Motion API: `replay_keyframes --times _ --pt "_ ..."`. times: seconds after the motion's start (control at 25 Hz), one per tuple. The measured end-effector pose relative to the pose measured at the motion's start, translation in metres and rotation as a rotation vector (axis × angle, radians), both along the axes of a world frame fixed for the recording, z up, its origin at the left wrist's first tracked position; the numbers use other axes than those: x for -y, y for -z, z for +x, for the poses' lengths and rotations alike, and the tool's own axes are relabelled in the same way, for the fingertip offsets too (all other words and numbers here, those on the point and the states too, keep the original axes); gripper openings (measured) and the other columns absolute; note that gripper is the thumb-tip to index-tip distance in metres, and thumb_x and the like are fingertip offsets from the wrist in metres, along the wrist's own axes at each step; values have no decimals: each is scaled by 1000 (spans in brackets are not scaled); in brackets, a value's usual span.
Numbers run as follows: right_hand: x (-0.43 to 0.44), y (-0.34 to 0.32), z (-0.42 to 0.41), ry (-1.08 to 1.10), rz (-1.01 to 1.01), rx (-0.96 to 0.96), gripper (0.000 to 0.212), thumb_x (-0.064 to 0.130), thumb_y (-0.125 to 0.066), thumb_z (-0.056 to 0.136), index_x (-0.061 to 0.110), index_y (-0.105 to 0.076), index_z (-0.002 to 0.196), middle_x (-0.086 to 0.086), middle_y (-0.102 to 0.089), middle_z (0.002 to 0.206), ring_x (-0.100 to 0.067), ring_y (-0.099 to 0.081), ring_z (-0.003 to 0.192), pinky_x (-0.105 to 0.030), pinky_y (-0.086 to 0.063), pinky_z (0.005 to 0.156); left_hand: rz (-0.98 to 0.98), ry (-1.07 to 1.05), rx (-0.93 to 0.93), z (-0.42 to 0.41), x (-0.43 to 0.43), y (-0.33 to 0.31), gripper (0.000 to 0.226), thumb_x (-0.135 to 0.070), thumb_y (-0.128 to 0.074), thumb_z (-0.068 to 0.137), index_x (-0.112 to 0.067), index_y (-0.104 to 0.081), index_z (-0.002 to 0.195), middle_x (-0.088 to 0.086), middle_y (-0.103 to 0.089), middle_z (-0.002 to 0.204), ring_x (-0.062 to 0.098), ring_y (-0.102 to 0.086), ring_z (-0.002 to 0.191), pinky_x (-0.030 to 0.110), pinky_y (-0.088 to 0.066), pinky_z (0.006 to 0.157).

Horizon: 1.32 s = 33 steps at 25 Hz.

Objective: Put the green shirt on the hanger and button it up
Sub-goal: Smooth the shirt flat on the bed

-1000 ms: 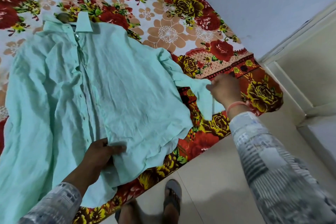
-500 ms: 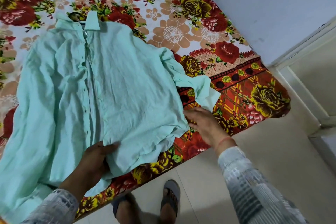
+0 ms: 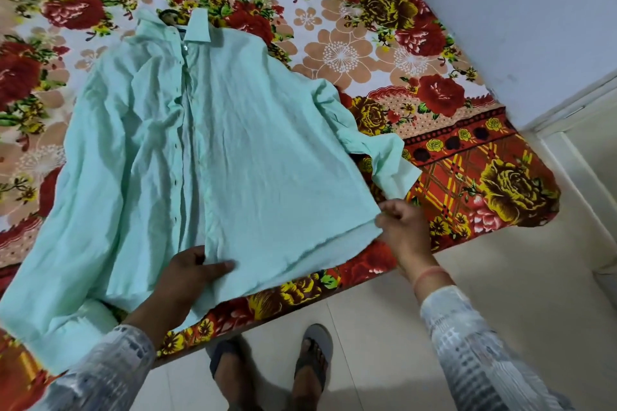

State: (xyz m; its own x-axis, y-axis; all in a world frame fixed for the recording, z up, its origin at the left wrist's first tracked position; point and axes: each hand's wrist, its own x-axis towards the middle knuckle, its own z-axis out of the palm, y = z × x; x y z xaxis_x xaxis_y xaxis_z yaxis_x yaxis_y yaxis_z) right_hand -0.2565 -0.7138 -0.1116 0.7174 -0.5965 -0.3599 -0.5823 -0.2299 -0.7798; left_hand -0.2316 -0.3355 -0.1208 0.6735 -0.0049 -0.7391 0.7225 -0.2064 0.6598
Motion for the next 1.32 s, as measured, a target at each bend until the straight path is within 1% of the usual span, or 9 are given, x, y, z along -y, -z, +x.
replay_keyframes --times 0.12,0.24,0.36,0.56,0.72,0.84,1.04,1.2,1.32 --pt "2 14 -19 -387 -609 -48 34 0 -68 80 12 -76 111 -11 -69 98 -37 -69 88 -41 -58 77 261 176 113 -3 3 5 42 -14 -96 78 -12 -56 66 -8 -59 53 10 -57 48 24 -42 48" --pt "-4 8 -13 -483 -733 -282 47 5 -69 73 7 -66 120 -24 -65 110 -47 -67 100 -48 -57 81 595 480 189 2 6 4 61 -39 -100 68 -16 -44 68 -2 -50 63 22 -52 61 33 -30 50" --pt "-33 -12 5 -422 -820 -230 59 8 -74 64 3 -60 121 -29 -59 117 -50 -59 107 -51 -54 84 683 446 201 4 6 -14 56 -63 -91 71 -21 -55 79 -3 -64 73 15 -59 67 31 -38 53" --pt "-163 -31 59 -676 -398 232 43 -2 -68 75 15 -76 114 -11 -65 107 -34 -70 90 -42 -61 82 637 96 327 30 -39 -23 30 -49 -84 88 -23 -73 96 -8 -72 79 22 -73 83 35 -54 69" --pt "-263 -19 87 -813 -169 204 31 12 -76 83 15 -77 113 -9 -70 101 -28 -72 83 -38 -59 86 649 -3 438 52 -68 -15 28 -29 -89 84 -21 -72 106 -5 -70 88 25 -71 90 32 -47 72" --pt "-321 -9 100 -831 -79 44 38 25 -81 87 13 -72 121 -13 -76 107 -31 -74 99 -36 -58 93 848 57 560 62 -110 -9 65 -21 -91 75 -18 -63 134 10 -64 121 37 -65 112 43 -52 88" --pt "-379 9 98 -1018 -304 -246 55 32 -75 88 17 -50 136 -16 -69 124 -39 -67 120 -42 -55 95 990 157 468 80 -204 -24 63 -4 -73 74 -15 -70 136 25 -76 122 48 -70 110 51 -57 92" --pt "-376 7 97 -843 -349 -193 49 17 -61 87 24 -52 134 -9 -69 125 -37 -67 118 -41 -55 88 1149 -123 462 118 -289 -44 61 -22 -45 74 -13 -73 128 28 -68 123 52 -62 114 58 -53 94" --pt "-384 11 89 -930 -460 -177 53 30 -63 85 25 -50 137 -8 -64 124 -35 -65 115 -42 -57 83 1239 106 613 123 -296 -34 71 -36 -43 76 -14 -63 141 22 -61 139 48 -57 122 55 -41 100"
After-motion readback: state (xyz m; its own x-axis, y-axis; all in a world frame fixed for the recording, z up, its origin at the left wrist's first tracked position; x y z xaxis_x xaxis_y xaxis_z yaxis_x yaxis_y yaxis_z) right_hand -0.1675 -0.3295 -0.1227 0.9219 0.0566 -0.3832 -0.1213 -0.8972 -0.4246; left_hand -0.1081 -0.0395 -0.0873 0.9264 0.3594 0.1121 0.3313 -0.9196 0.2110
